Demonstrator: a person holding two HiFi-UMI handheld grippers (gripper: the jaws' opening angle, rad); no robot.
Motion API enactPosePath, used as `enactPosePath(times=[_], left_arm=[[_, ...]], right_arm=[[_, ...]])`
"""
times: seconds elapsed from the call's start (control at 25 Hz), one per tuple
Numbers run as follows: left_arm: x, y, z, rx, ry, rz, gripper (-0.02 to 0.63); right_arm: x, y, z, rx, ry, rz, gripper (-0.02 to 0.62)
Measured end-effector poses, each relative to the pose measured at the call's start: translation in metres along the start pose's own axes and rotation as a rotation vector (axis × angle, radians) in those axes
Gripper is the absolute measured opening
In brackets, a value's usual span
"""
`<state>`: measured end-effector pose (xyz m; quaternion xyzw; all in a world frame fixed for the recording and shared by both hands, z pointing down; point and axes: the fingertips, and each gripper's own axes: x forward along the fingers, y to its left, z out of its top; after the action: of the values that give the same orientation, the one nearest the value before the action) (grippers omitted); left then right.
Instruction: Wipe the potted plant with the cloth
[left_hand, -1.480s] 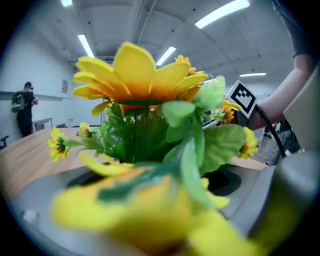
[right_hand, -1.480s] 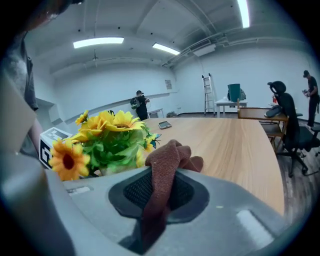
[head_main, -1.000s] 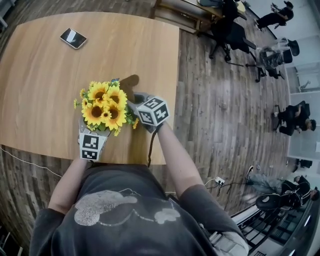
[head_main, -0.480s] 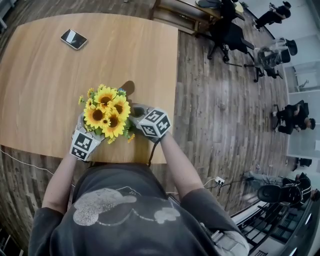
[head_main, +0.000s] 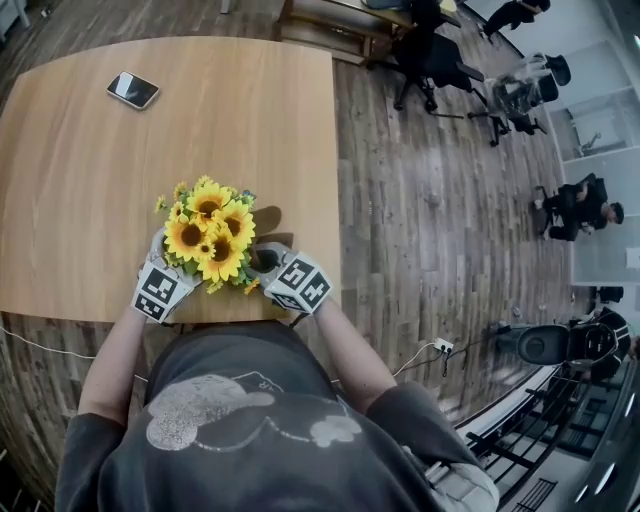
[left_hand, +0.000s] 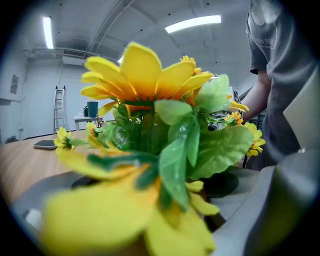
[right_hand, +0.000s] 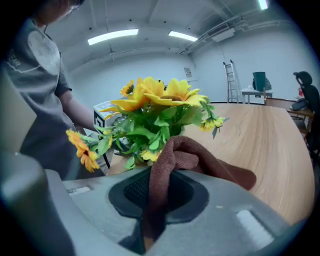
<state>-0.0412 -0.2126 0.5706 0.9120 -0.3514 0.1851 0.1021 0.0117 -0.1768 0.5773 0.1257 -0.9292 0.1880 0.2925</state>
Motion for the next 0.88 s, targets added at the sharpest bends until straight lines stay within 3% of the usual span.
enactPosePath(times=[0.16, 0.4, 0.6, 0.88], left_arm=[[-0.012, -0.007, -0.012, 0.031, 0.003, -0.061, 0.560], [0.000, -0.013, -0.007, 0.073, 0.004, -0.132, 0.562], [-0.011, -0.013, -0.010, 0.063, -0.005, -0.067, 0.581], [-0.048, -0.012, -0.020, -0.054, -0.016, -0.003, 0.583]], right_arm=[[0.013, 0.029, -0.011, -0.009, 0.009, -0.015, 0.046], [0.009, 0.036, -0.017, 0.026, 0.008, -0.042, 0.046], [0.011, 0.047, -0.020, 0.040, 0.000, -0.088, 0.045], [0.027, 0.073, -0.012, -0.023, 0.021, -0.058, 0.046]])
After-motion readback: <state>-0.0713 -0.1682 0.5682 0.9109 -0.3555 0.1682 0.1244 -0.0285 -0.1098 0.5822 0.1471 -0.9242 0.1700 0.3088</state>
